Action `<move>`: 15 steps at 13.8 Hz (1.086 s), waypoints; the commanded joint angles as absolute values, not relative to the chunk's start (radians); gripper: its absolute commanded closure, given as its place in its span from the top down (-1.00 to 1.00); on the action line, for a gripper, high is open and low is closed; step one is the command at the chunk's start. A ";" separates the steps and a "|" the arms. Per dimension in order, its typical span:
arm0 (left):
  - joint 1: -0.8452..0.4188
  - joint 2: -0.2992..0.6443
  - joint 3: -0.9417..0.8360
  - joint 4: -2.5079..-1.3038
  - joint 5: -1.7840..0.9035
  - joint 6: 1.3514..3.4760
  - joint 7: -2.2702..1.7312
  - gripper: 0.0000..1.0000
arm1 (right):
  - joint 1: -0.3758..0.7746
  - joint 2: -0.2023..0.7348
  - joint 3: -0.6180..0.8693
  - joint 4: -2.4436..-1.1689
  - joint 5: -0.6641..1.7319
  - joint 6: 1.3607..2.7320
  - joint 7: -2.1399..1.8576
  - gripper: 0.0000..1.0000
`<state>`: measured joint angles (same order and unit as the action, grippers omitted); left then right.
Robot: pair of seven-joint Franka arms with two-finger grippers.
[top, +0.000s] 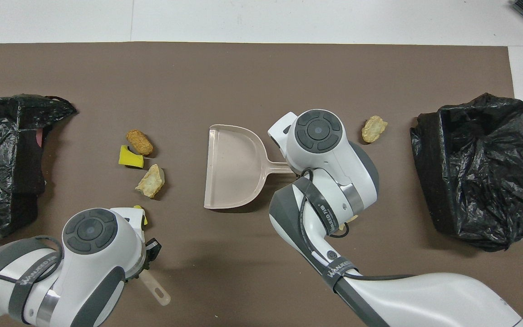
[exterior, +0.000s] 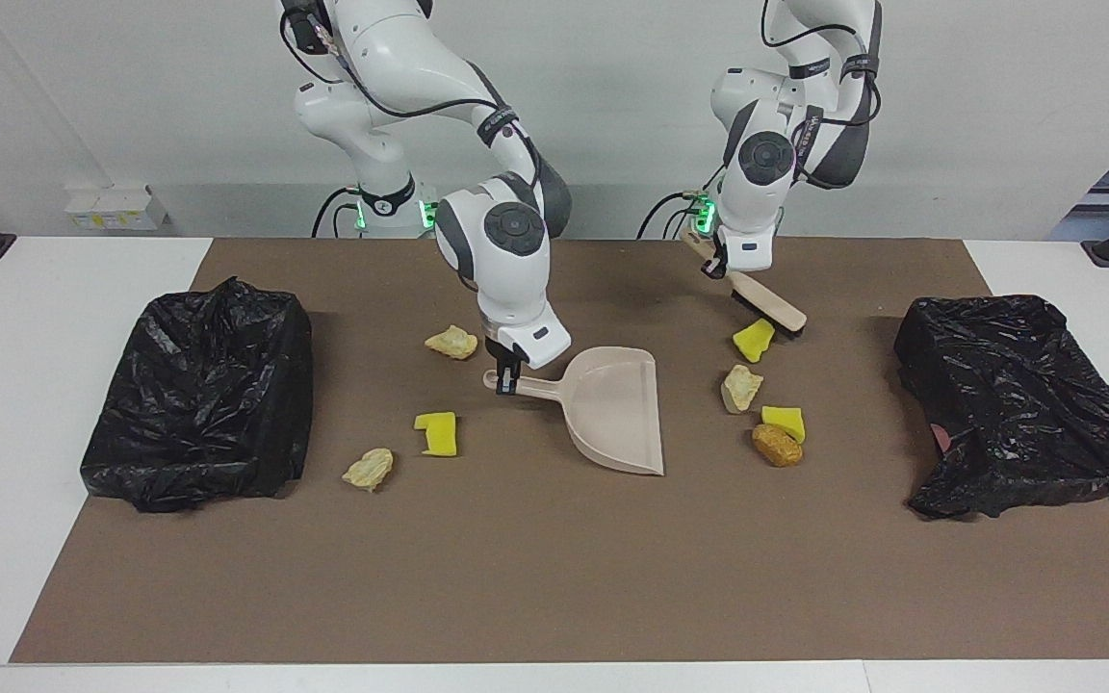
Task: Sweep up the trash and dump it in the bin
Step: 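Grasp the brush handle with the left gripper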
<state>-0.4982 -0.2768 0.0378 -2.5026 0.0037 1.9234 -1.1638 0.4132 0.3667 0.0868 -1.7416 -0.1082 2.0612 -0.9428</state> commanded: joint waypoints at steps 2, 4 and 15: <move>-0.511 -0.223 0.044 -2.500 -0.012 2.052 -1.103 -1.00 | 0.411 0.351 0.092 -1.759 -0.135 2.080 -0.968 -1.00; -0.497 -0.178 0.046 -2.444 -0.018 2.060 -1.036 -1.00 | 0.411 0.348 0.094 -1.766 -0.140 2.068 -0.976 -1.00; -0.502 -0.032 0.041 -2.336 -0.066 2.178 -0.659 -1.00 | 0.425 0.353 0.094 -1.773 -0.201 2.042 -1.017 -1.00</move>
<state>-0.4923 -0.0765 0.0439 -2.3714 -0.0326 2.1483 -0.7642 0.4369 0.3656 0.0874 -1.7482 -0.1673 2.0439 -0.9743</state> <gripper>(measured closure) 0.740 0.678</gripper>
